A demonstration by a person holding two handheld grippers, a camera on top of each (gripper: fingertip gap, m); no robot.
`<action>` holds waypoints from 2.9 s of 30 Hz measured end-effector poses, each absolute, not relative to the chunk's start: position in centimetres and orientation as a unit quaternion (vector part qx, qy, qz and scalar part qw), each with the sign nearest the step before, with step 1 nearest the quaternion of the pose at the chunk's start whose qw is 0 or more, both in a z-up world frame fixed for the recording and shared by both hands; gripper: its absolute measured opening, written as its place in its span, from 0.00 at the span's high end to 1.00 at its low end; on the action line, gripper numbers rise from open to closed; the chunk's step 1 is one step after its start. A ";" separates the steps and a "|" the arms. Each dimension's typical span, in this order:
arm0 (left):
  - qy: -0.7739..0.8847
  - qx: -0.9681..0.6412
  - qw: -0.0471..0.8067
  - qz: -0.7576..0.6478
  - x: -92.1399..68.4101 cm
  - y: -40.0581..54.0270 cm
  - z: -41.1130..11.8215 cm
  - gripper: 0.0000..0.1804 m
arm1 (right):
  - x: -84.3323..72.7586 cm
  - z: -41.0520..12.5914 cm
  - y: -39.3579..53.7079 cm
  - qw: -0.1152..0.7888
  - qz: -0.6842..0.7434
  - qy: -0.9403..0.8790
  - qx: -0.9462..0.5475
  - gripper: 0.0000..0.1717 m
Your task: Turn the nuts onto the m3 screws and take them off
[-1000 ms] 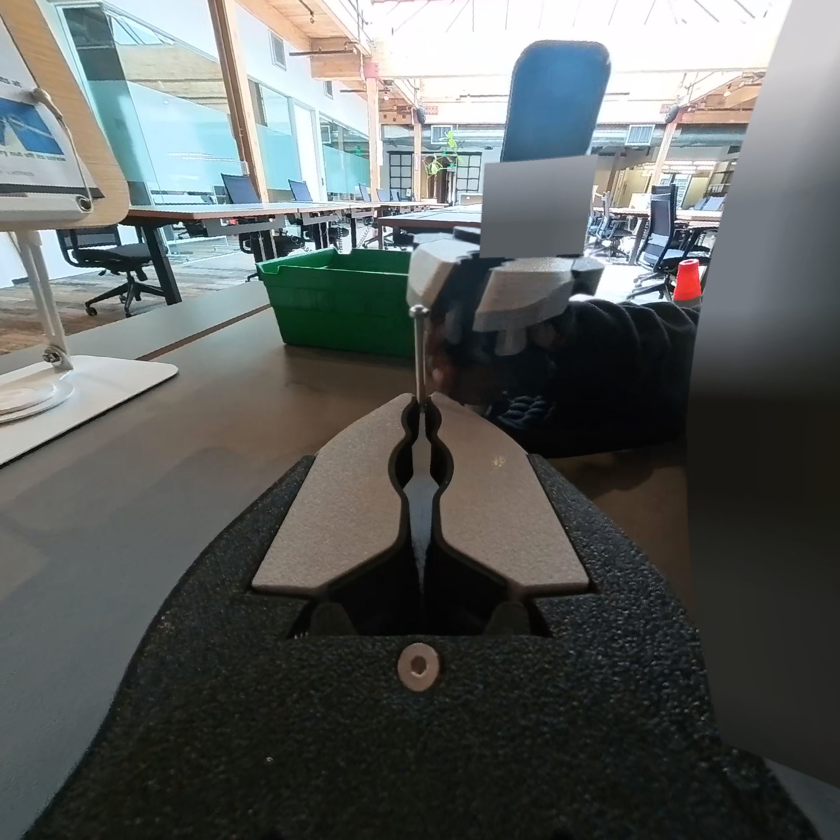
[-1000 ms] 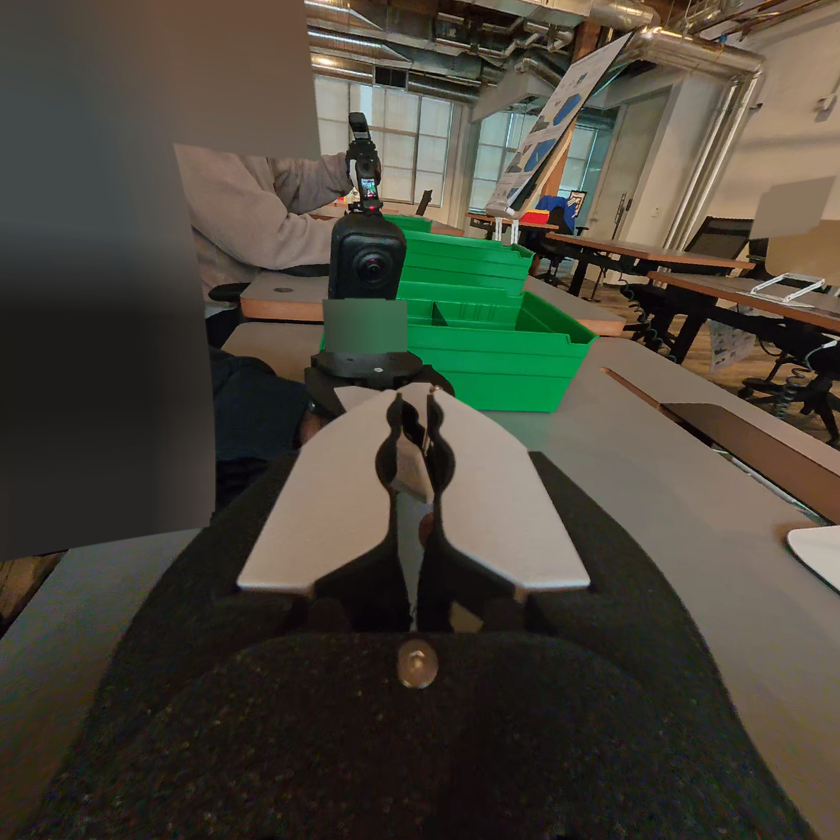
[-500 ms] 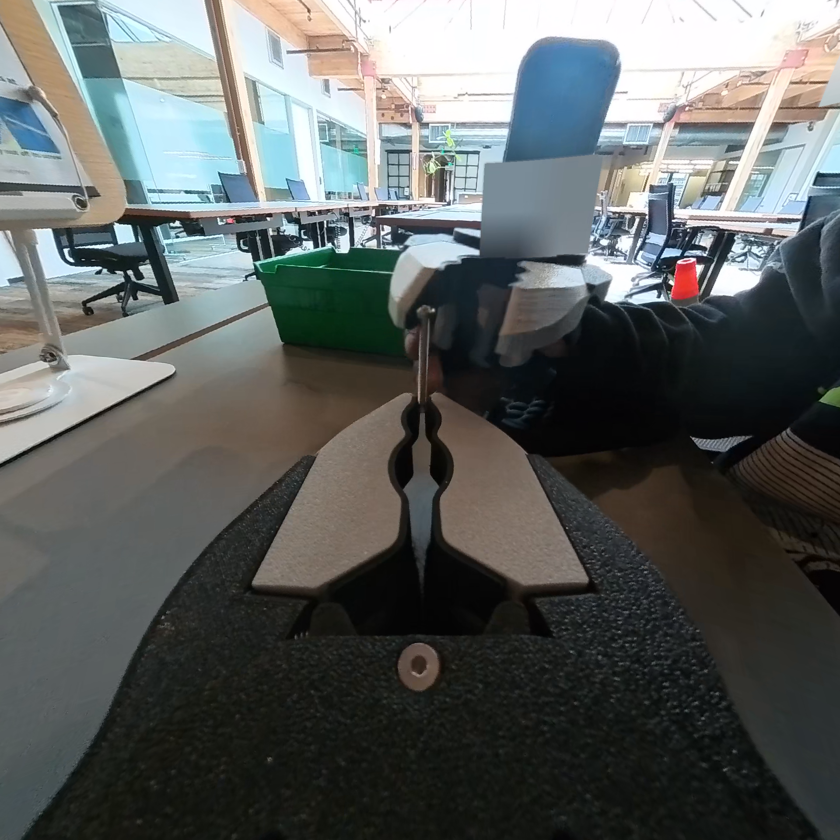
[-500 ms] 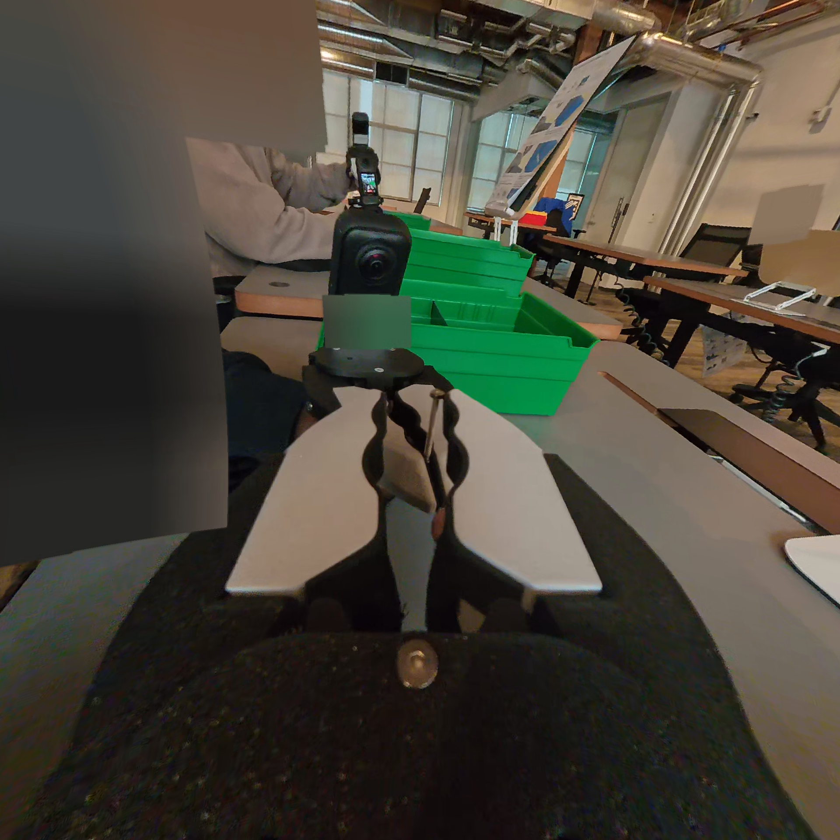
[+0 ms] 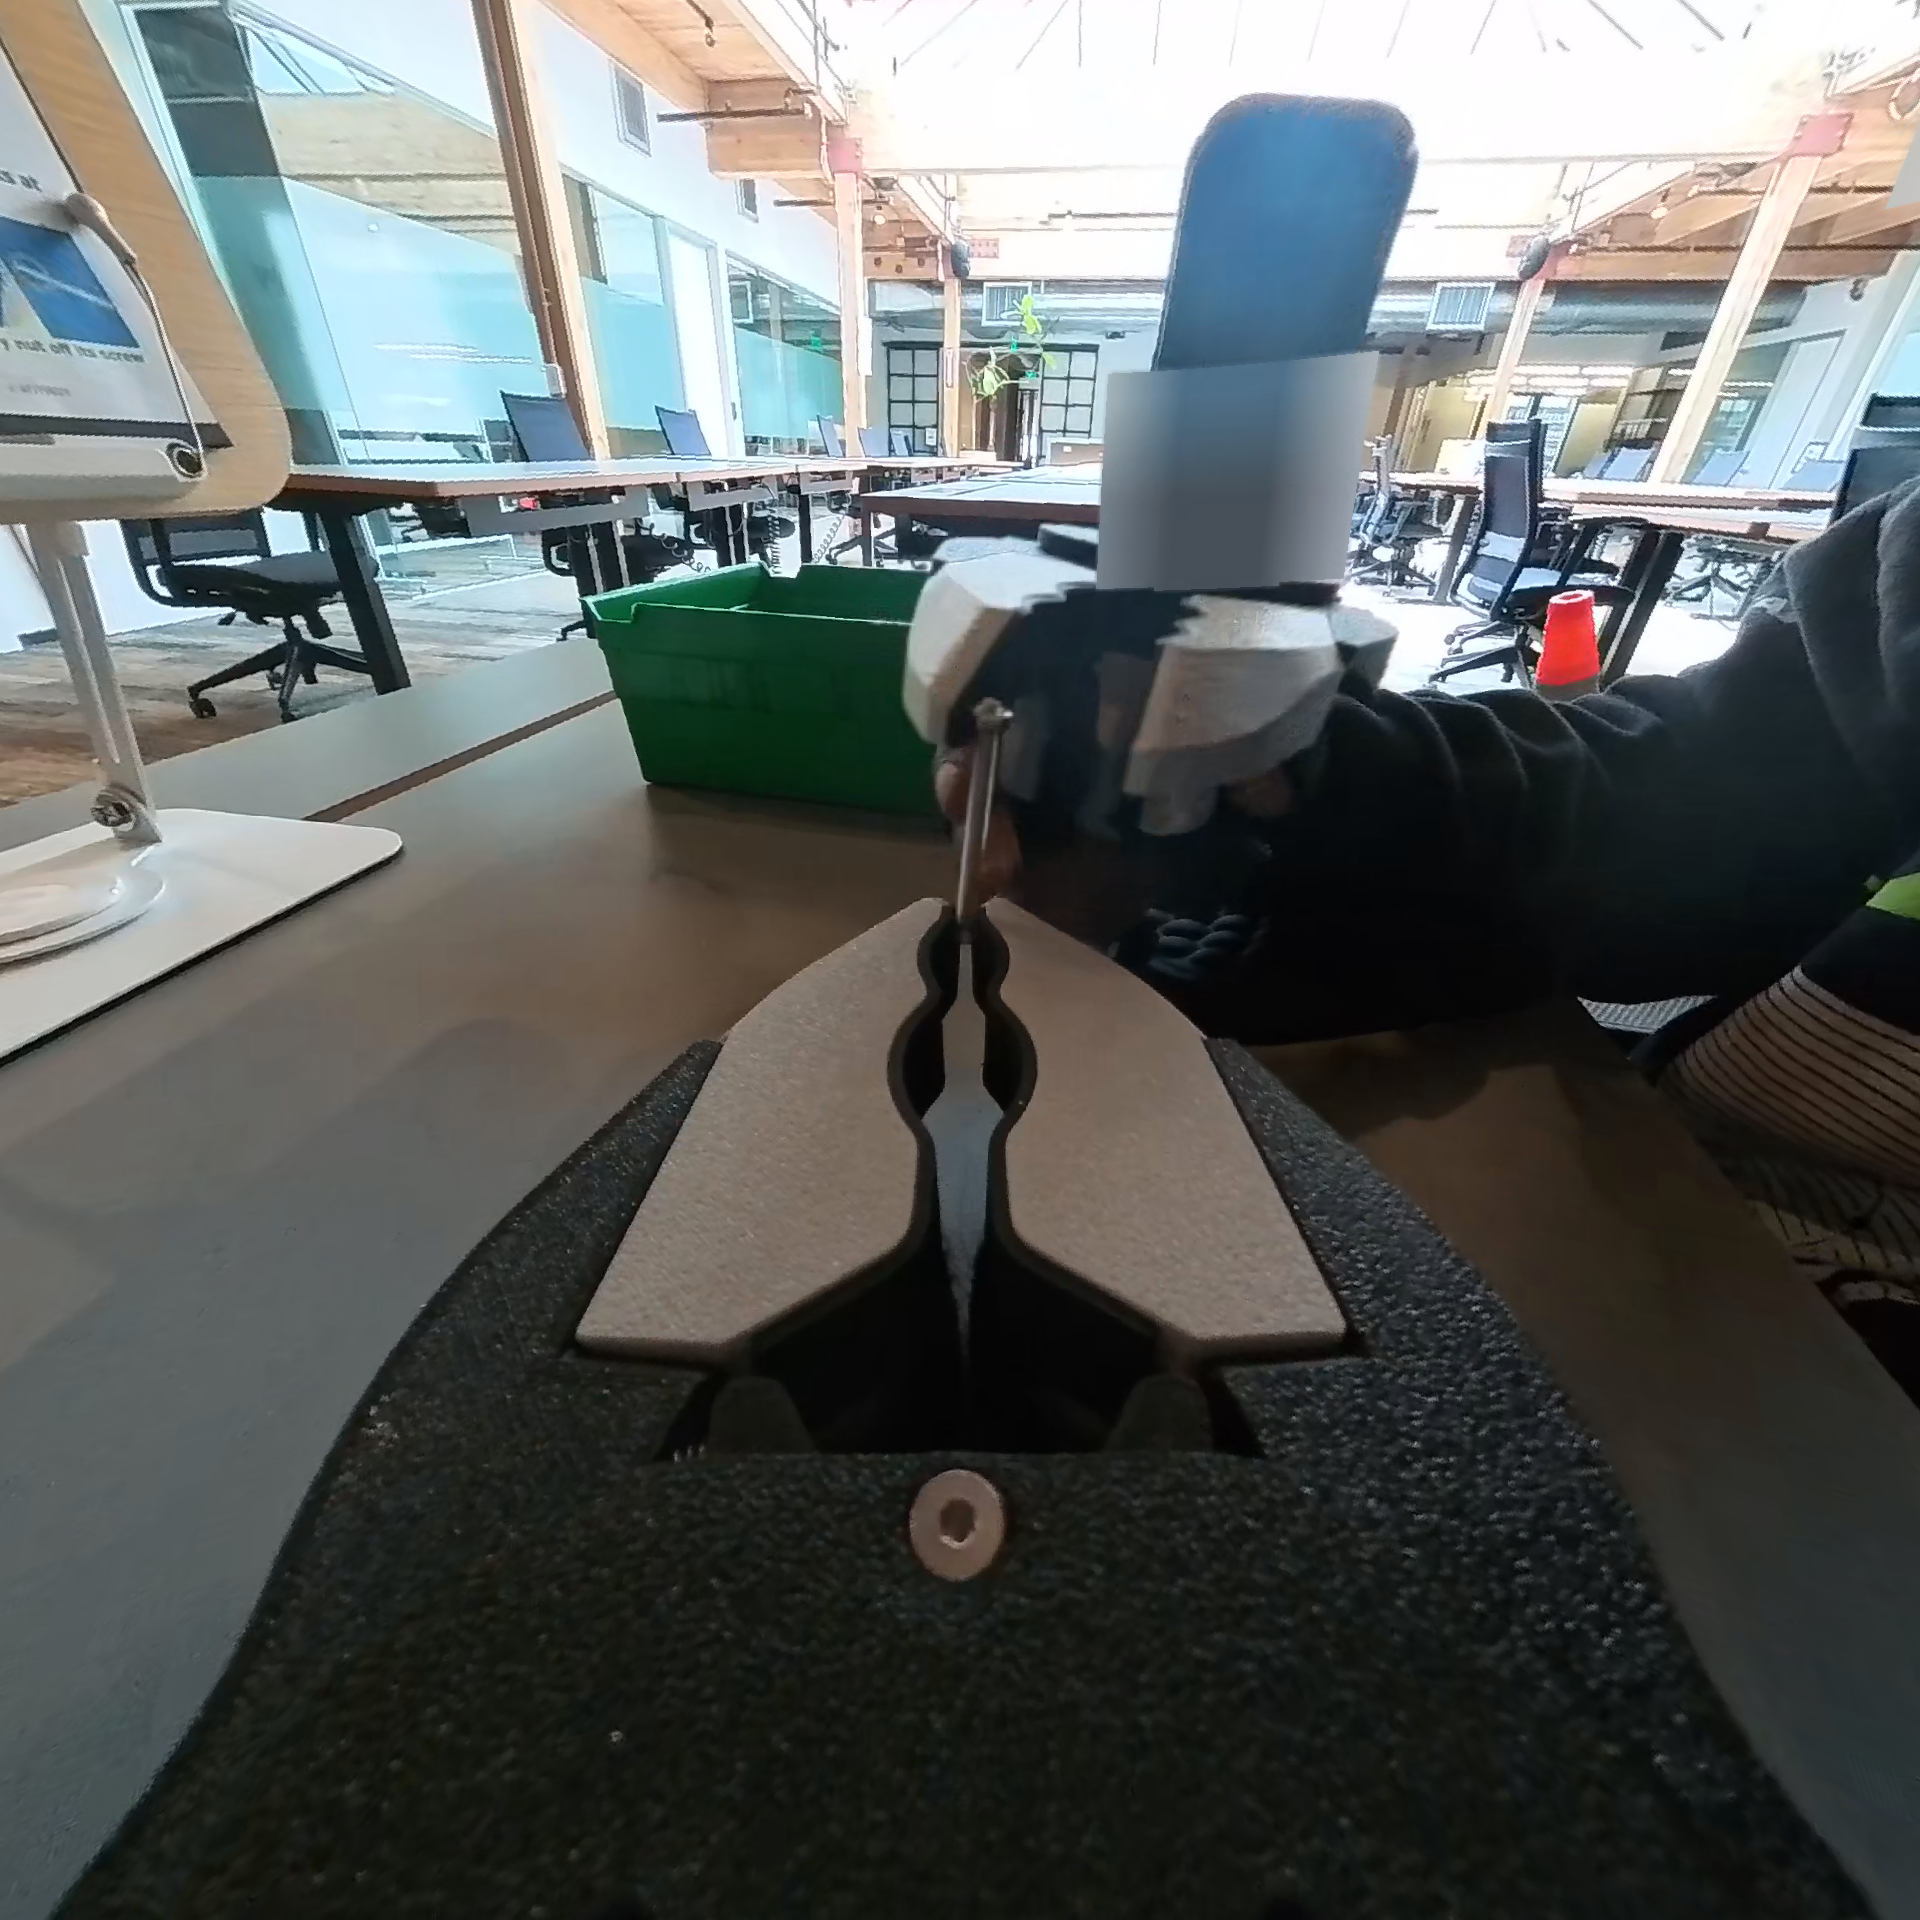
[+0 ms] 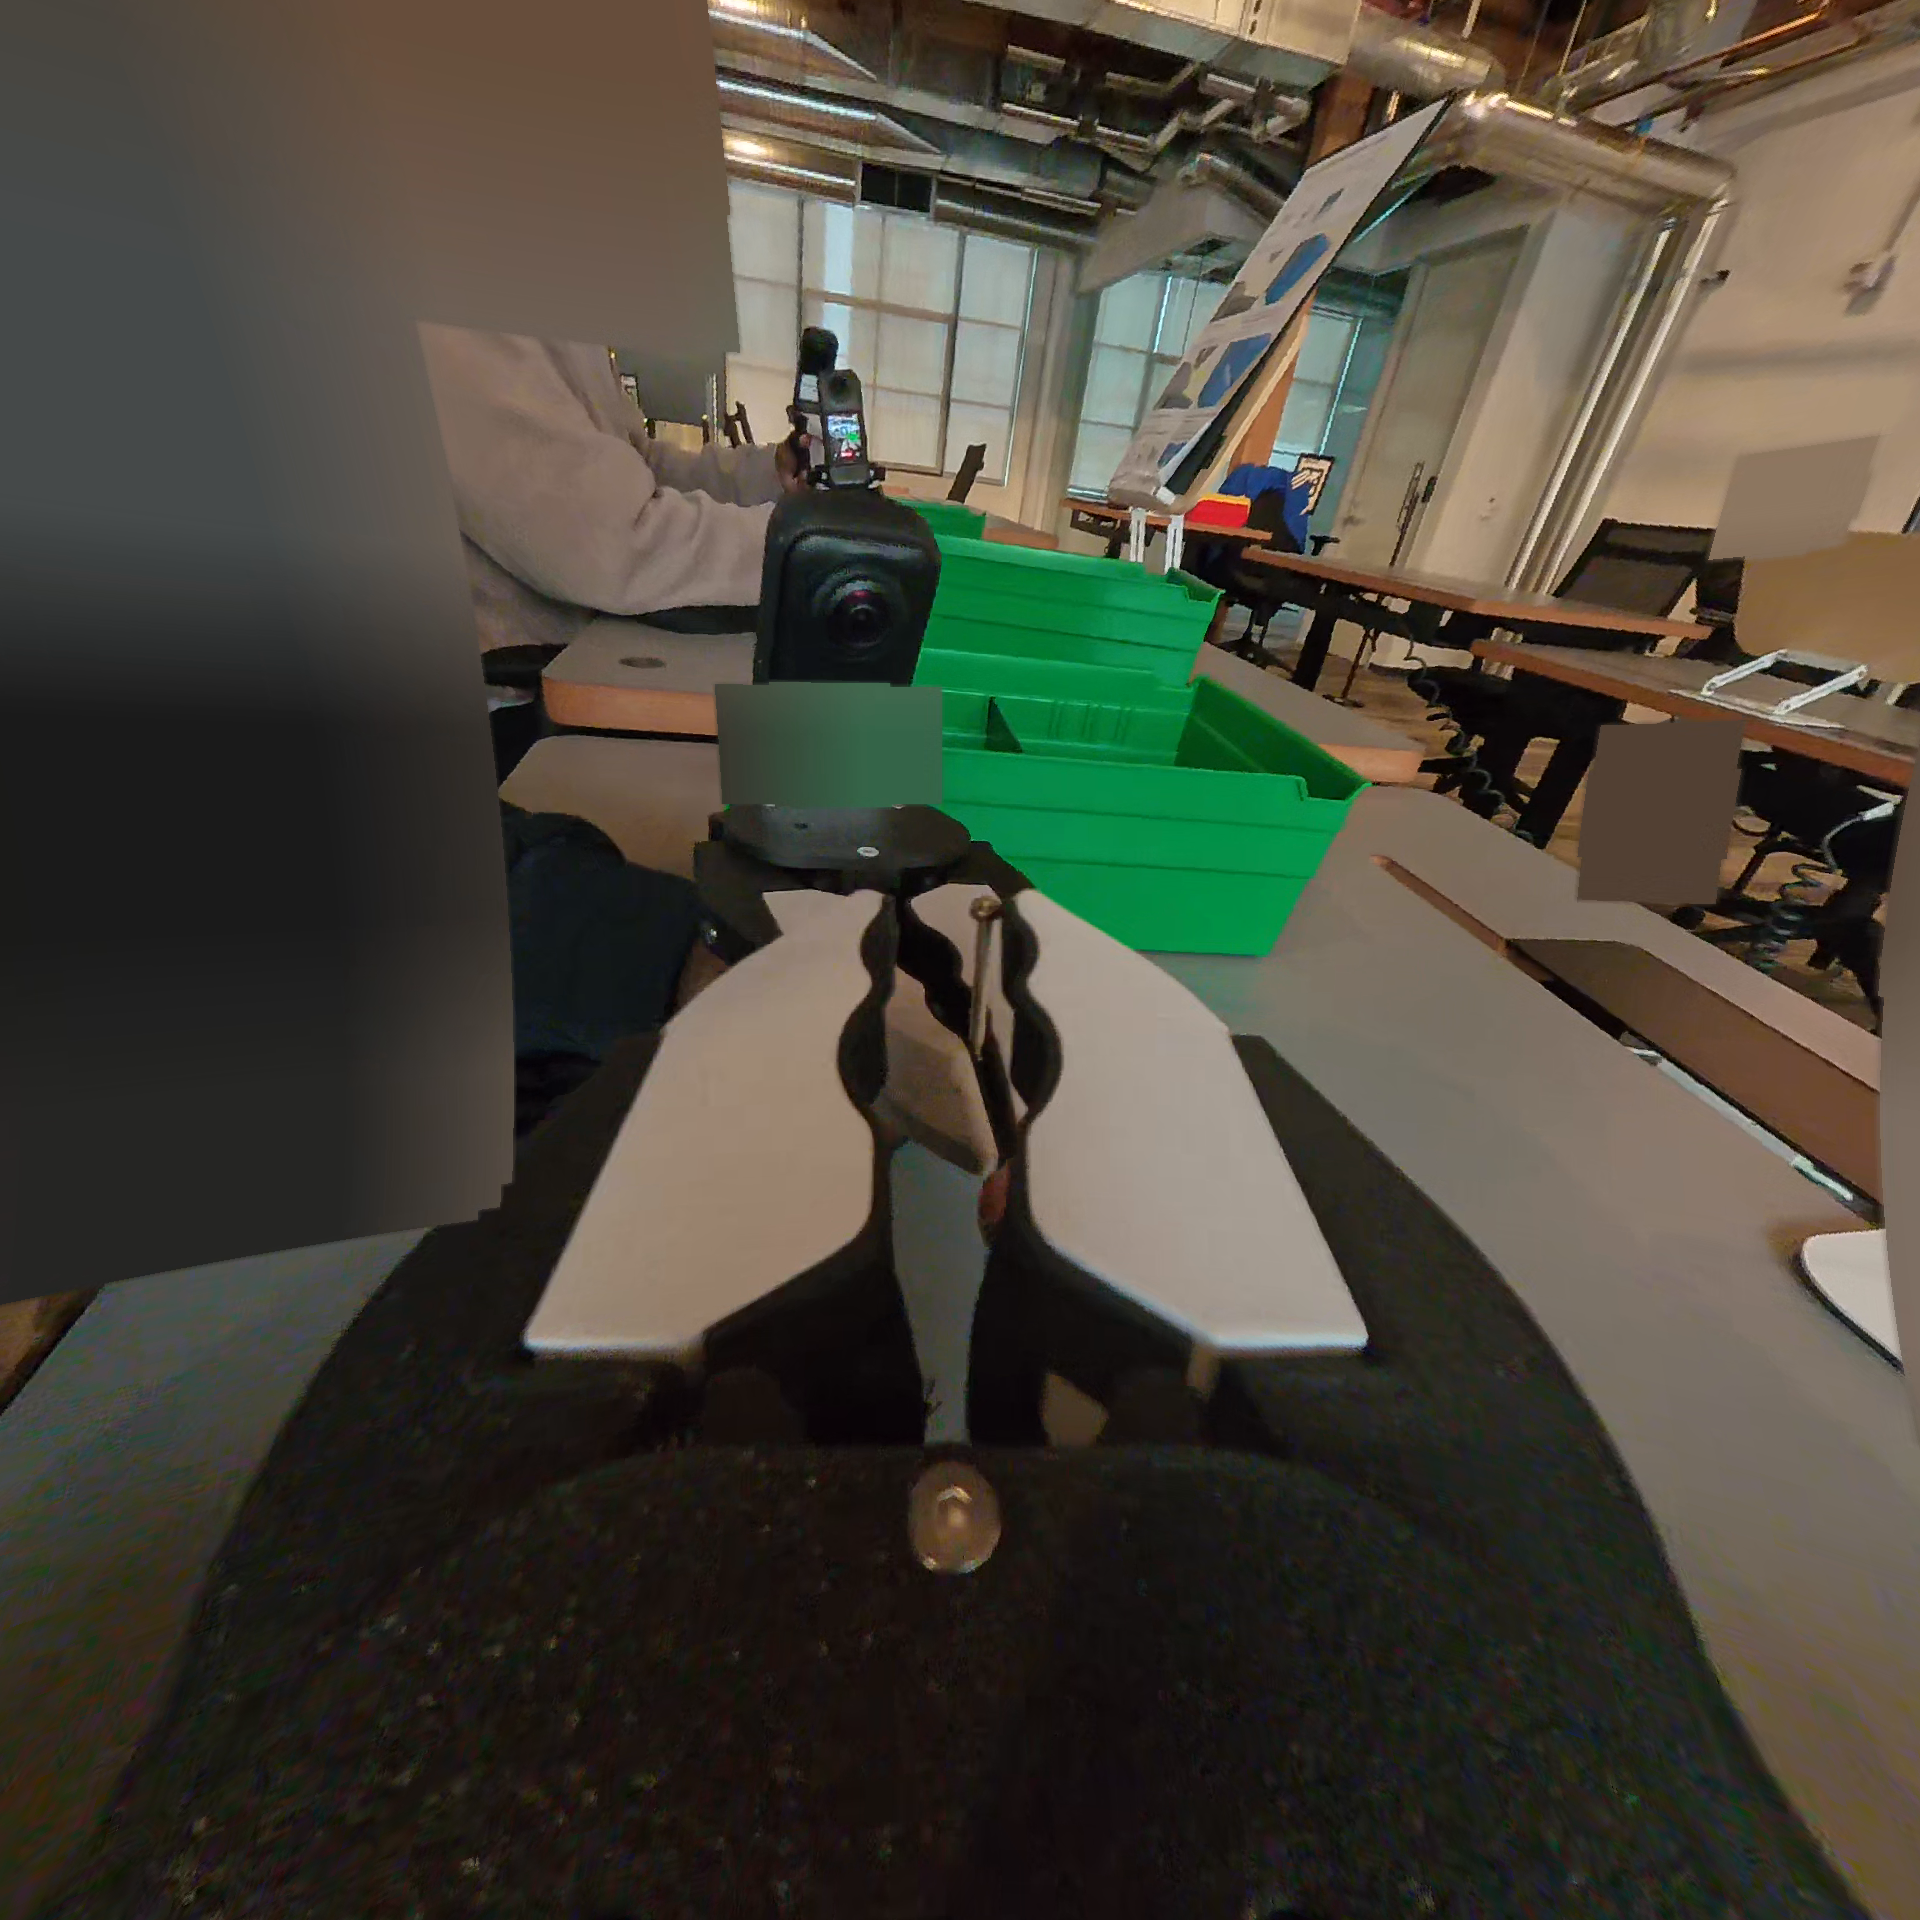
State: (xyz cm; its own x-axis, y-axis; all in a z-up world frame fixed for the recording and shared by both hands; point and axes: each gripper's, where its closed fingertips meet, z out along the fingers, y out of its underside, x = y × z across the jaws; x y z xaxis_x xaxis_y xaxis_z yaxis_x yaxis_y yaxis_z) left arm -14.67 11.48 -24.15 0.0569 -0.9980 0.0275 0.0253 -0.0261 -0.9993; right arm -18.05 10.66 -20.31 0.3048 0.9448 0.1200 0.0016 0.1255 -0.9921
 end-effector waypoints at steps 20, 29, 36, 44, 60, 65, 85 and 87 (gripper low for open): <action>0.467 -0.515 0.513 -0.504 -14.8 11.6 -24.0 0.99 | -16.8 -19.5 11.1 0.615 0.399 -0.418 -0.537 0.95; 0.482 -0.505 0.508 -0.504 -14.7 11.0 -24.1 0.99 | -18.0 -20.3 10.5 0.607 0.423 -0.427 -0.520 0.81; 0.474 -0.507 0.511 -0.507 -14.8 11.2 -24.0 0.99 | -17.6 -19.9 10.5 0.614 0.411 -0.426 -0.523 0.91; 0.482 -0.508 0.510 -0.500 -14.7 11.1 -24.2 0.99 | -17.7 -19.7 10.5 0.631 0.407 -0.425 -0.505 0.80; 0.483 -0.511 0.508 -0.498 -14.6 11.1 -24.3 0.99 | -17.3 -19.7 11.1 0.643 0.380 -0.419 -0.516 0.87; 0.483 -0.515 0.505 -0.495 -14.5 11.2 -24.4 0.99 | -17.5 -20.2 11.0 0.632 0.388 -0.423 -0.521 0.89; 0.470 -0.523 0.507 -0.498 -14.6 11.6 -24.3 0.99 | -17.2 -20.1 11.4 0.630 0.382 -0.411 -0.536 0.91; 0.473 -0.522 0.505 -0.499 -14.5 11.5 -24.3 0.99 | -17.4 -20.3 11.3 0.627 0.379 -0.419 -0.536 0.88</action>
